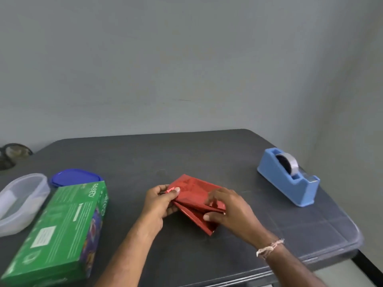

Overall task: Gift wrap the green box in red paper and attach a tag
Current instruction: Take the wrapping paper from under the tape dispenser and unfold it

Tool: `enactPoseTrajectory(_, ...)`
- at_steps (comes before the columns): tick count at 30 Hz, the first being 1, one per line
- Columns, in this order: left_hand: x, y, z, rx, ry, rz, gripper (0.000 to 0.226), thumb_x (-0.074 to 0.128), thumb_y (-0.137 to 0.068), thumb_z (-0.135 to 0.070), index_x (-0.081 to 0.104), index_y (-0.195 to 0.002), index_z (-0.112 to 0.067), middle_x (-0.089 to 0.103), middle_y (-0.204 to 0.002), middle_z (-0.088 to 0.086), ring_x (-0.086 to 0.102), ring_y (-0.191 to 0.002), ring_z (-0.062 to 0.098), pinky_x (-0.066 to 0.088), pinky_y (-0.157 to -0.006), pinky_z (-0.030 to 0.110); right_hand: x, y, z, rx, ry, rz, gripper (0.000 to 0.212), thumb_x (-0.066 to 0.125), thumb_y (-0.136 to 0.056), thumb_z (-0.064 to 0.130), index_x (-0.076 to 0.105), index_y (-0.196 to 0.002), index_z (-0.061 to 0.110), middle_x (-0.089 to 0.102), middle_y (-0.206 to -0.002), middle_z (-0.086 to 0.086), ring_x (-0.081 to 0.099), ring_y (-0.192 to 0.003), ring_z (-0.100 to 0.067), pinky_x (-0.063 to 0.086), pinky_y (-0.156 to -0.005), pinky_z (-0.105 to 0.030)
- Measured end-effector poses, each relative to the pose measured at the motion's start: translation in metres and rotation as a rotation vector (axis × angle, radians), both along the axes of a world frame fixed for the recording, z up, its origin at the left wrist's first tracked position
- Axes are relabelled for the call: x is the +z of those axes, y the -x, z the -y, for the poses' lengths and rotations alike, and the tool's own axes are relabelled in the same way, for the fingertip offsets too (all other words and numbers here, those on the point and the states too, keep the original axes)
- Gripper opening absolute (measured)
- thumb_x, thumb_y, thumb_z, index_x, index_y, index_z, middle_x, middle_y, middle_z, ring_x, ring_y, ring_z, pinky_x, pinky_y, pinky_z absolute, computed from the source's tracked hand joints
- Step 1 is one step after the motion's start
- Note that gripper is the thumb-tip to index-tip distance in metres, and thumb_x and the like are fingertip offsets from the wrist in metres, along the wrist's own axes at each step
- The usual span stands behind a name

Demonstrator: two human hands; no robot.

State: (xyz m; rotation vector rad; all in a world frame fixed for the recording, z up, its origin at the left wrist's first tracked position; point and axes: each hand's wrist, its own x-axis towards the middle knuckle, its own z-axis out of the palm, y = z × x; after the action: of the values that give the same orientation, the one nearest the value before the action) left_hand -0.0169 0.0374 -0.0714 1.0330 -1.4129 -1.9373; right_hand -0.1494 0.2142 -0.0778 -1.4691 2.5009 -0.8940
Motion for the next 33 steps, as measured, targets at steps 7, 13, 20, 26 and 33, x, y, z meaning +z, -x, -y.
enactPoseTrajectory(7, -0.004, -0.025, 0.011, -0.024, 0.330, 0.087, 0.055, 0.070, -0.088, -0.052, 0.057, -0.134, -0.024, 0.058, -0.131, -0.007, 0.060, -0.109, 0.004, 0.052, -0.094, 0.027, 0.026, 0.011, 0.025, -0.034, 0.044, 0.033, 0.011, 0.079, -0.083, 0.036, 0.070, -0.084, 0.029, 0.071, -0.078, 0.017, 0.066, -0.081, -0.002, 0.055, -0.082, -0.037)
enactPoseTrajectory(13, 0.027, -0.018, 0.022, -0.399, 0.588, -0.001, 0.027, 0.081, -0.085, -0.040, 0.080, -0.102, -0.018, 0.079, -0.097, 0.006, 0.077, -0.090, 0.020, 0.057, -0.080, 0.035, 0.108, 0.038, 0.073, 0.191, -0.041, -0.012, 0.008, 0.076, -0.089, 0.026, 0.071, -0.082, 0.025, 0.071, -0.077, 0.010, 0.064, -0.075, 0.000, 0.051, -0.075, -0.026)
enactPoseTrajectory(20, 0.029, 0.008, 0.038, -0.053, -0.008, -0.144, 0.020, 0.076, -0.090, -0.020, 0.071, -0.082, -0.003, 0.073, -0.077, 0.018, 0.069, -0.058, 0.025, 0.058, -0.055, 0.029, 0.087, 0.026, 0.082, -0.237, 0.562, 0.411, 0.040, 0.073, -0.091, 0.046, 0.064, -0.122, 0.023, 0.070, -0.113, 0.009, 0.066, -0.107, -0.011, 0.051, -0.090, -0.027)
enactPoseTrajectory(26, 0.003, 0.021, 0.037, -0.029, -0.138, -0.013, 0.024, 0.078, -0.089, -0.021, 0.074, -0.101, -0.001, 0.078, -0.088, 0.019, 0.074, -0.067, 0.029, 0.061, -0.063, 0.035, 0.012, -0.012, 0.063, -0.060, 0.357, 1.165, 0.038, 0.070, -0.096, 0.037, 0.073, -0.103, 0.000, 0.075, -0.082, -0.007, 0.069, -0.064, -0.015, 0.057, -0.061, -0.027)
enactPoseTrajectory(33, -0.020, 0.029, 0.026, 0.084, 0.801, 0.194, 0.029, 0.088, -0.077, -0.034, 0.066, -0.092, -0.023, 0.066, -0.095, -0.007, 0.063, -0.083, 0.011, 0.050, -0.074, 0.029, -0.008, -0.009, 0.073, -0.131, 0.547, 1.310, 0.027, 0.073, -0.090, 0.017, 0.072, -0.096, -0.010, 0.072, -0.092, -0.030, 0.070, -0.064, -0.029, 0.061, -0.064, -0.037)
